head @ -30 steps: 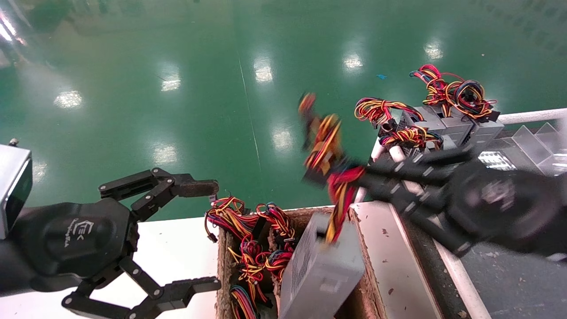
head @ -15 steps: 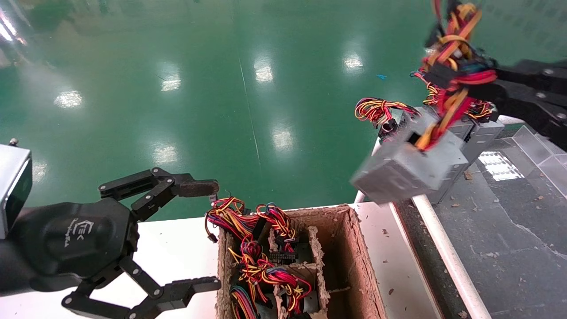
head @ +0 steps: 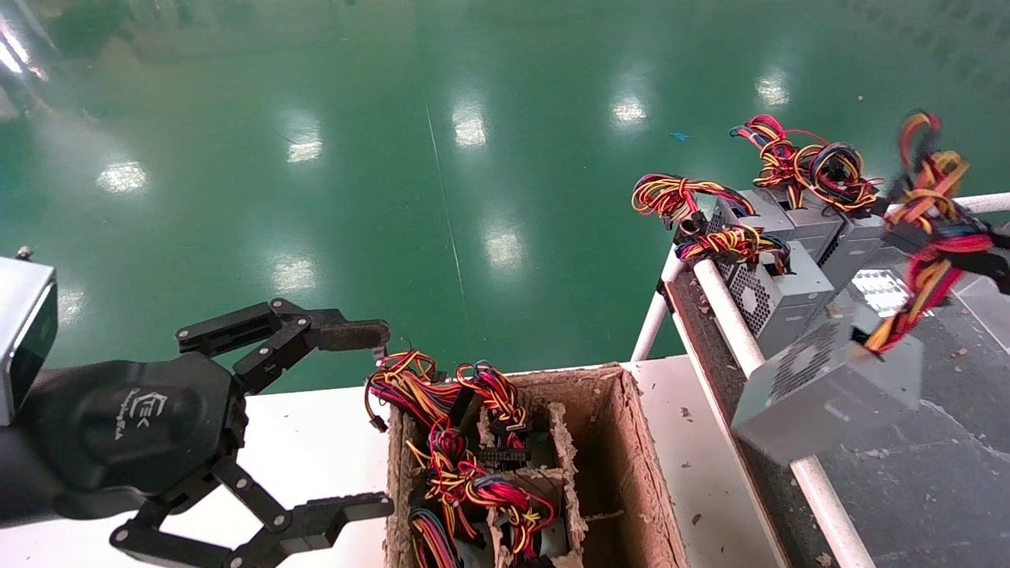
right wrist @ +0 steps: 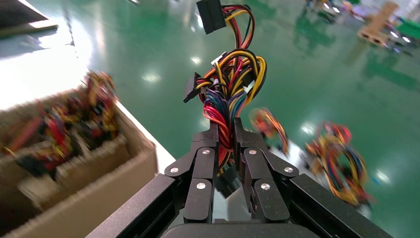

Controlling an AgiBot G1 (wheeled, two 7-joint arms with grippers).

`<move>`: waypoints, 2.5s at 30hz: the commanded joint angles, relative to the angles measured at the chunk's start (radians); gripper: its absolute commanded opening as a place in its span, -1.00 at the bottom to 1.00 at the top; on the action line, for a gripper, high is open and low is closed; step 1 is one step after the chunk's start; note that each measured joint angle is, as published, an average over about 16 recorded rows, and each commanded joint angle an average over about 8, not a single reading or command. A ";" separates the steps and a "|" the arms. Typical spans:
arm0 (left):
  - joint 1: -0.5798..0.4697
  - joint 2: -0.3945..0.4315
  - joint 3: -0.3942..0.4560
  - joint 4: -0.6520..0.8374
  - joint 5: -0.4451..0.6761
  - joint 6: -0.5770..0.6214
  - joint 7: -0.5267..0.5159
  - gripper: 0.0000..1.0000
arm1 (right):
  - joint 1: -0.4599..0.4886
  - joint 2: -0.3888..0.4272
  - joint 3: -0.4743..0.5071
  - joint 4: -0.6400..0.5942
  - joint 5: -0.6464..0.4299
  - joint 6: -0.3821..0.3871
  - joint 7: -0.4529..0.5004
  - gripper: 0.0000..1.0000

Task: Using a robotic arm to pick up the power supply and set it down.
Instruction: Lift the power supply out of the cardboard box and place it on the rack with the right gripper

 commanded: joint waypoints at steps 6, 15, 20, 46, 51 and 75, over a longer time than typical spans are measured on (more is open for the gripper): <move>0.000 0.000 0.000 0.000 0.000 0.000 0.000 1.00 | -0.060 0.006 0.023 -0.097 -0.015 0.031 -0.071 -1.00; 0.000 0.000 0.001 0.000 0.000 0.000 0.000 1.00 | -0.032 -0.027 0.005 -0.137 -0.069 0.111 -0.111 -1.00; 0.000 0.000 0.001 0.000 -0.001 0.000 0.000 1.00 | 0.025 -0.050 -0.020 -0.149 -0.099 0.125 -0.106 -1.00; 0.000 -0.001 0.002 0.000 -0.001 -0.001 0.001 1.00 | 0.429 -0.211 -0.216 -0.306 -0.381 0.116 -0.087 -1.00; -0.001 -0.001 0.002 0.000 -0.002 -0.001 0.001 1.00 | 0.515 -0.257 -0.251 -0.355 -0.439 0.115 -0.093 -1.00; -0.001 -0.001 0.003 0.000 -0.002 -0.001 0.002 1.00 | 0.819 -0.450 -0.360 -0.681 -0.614 0.094 -0.232 1.00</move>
